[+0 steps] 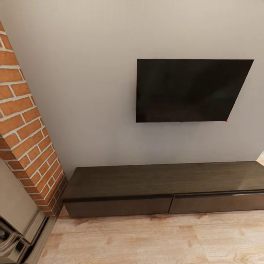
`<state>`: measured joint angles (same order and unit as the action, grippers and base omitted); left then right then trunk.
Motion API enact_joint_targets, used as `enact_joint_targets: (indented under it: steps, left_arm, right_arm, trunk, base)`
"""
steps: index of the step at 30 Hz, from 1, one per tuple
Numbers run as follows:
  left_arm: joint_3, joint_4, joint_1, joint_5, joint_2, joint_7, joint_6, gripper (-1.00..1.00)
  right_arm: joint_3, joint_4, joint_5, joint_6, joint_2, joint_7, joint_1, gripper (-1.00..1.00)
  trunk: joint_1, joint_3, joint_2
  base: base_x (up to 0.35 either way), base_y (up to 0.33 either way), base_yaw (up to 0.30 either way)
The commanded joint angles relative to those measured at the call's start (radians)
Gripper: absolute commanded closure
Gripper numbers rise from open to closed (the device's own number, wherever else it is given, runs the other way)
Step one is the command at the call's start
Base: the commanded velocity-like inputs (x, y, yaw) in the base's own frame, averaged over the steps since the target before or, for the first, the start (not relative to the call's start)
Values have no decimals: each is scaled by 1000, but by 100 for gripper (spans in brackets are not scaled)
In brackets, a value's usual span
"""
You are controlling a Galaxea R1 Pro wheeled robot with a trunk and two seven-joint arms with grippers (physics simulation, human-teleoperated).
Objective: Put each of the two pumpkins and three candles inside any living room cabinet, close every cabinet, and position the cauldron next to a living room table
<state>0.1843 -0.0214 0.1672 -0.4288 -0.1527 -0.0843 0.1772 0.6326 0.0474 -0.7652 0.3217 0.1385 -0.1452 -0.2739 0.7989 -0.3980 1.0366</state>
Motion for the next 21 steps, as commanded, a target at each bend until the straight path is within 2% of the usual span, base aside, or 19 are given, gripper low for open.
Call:
enact_joint_targets:
  steps: [1,6,15,17,21]
  left_arm:
    - [24,0,-3,-8,0,-3,8,-100]
    - [51,0,-7,-9,1,-3,19,-100]
    - [59,0,-8,-7,6,-3,21,-100]
    - [74,0,-8,-7,9,-3,21,-100]
    - [130,0,-8,-7,14,-3,21,-100]
  right_arm:
    - [7,4,-4,4,1,-3,4,-100]
    - [7,2,-4,6,2,-5,13,-100]
    - [6,3,-5,38,1,-5,15,-100]
    - [6,4,-5,40,-6,-5,15,-100]
    - [6,5,-5,41,-26,-6,15,-100]
  trunk:
    - [-4,2,-7]
    - [-23,18,-42]
    - [-58,54,-105]
    - [-65,62,-119]
    - [-81,75,-147]
  base:
    - [0,0,0]
    - [0,0,0]
    - [0,0,0]
    - [0,0,0]
    - [0,0,0]
